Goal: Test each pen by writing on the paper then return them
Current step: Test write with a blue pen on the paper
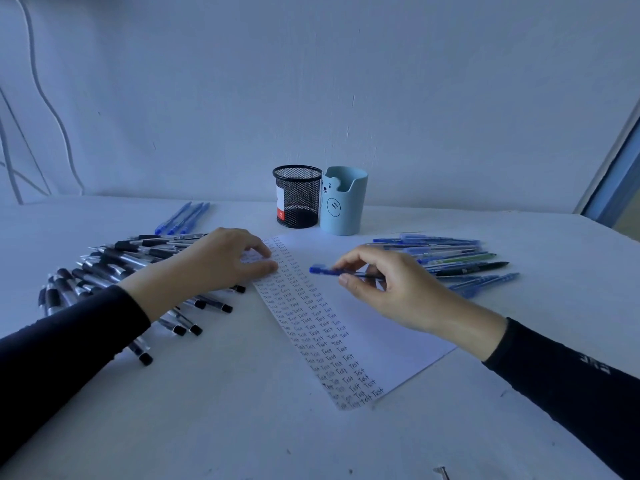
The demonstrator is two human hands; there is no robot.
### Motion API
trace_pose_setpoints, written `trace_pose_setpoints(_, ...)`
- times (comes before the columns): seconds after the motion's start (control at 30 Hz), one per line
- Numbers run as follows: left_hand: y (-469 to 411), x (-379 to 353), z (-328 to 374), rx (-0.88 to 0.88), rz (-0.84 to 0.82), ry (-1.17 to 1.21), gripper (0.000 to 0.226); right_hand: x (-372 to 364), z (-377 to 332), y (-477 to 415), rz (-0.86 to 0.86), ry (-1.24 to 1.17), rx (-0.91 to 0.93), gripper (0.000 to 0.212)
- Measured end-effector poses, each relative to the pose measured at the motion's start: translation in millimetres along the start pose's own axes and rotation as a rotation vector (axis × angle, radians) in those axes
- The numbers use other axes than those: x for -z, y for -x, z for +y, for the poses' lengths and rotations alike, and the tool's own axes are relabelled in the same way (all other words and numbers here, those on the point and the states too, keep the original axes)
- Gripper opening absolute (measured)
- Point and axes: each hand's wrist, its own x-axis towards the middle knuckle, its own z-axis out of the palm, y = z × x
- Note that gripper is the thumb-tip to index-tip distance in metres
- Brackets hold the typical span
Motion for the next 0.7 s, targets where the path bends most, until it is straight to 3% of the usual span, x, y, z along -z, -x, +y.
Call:
trace_pose_setpoints(0.37,1,1,0,-0.011,-0.022,-0.019,0.037,0,-1,0,-0.058,-0.129,-0.077,0.013)
trace_pose_setpoints(0.7,1,1,-1,-0.021,-0.016,-0.003,0.037,-10,11,-5,-0.077,0.097,0.076,0.021)
